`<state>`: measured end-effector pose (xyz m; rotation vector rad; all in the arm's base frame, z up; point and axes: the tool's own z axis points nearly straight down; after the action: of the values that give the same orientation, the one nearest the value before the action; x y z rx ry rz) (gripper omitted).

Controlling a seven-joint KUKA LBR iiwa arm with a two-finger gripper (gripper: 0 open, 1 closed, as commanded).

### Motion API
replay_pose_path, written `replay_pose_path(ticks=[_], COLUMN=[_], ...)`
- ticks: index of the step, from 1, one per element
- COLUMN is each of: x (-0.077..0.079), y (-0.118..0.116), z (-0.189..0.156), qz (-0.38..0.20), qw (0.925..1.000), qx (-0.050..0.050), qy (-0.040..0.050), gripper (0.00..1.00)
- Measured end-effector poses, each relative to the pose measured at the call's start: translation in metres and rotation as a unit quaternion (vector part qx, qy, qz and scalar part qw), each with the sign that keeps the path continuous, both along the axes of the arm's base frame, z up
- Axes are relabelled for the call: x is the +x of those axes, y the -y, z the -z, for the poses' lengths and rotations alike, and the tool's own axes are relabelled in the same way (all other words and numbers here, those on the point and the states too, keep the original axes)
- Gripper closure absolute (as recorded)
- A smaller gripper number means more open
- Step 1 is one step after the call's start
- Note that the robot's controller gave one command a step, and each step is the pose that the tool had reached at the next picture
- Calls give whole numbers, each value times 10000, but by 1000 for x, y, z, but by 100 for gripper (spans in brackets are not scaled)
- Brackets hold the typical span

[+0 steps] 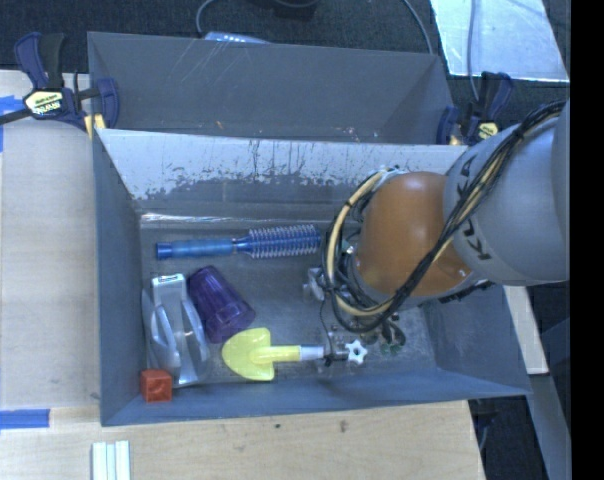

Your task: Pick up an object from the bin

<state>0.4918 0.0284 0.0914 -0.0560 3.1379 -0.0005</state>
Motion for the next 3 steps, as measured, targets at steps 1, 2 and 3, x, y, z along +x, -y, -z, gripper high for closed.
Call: replay_pose_path(ticks=[1, 2, 3], x=[-8, 5, -2], y=[-6, -12, -20], z=[10, -6, 19], qz=[-121, 990, 607], qw=[9999, 9951, 9982], qx=[0, 5, -1], qy=[-29, 11, -15], gripper=[0, 0, 0])
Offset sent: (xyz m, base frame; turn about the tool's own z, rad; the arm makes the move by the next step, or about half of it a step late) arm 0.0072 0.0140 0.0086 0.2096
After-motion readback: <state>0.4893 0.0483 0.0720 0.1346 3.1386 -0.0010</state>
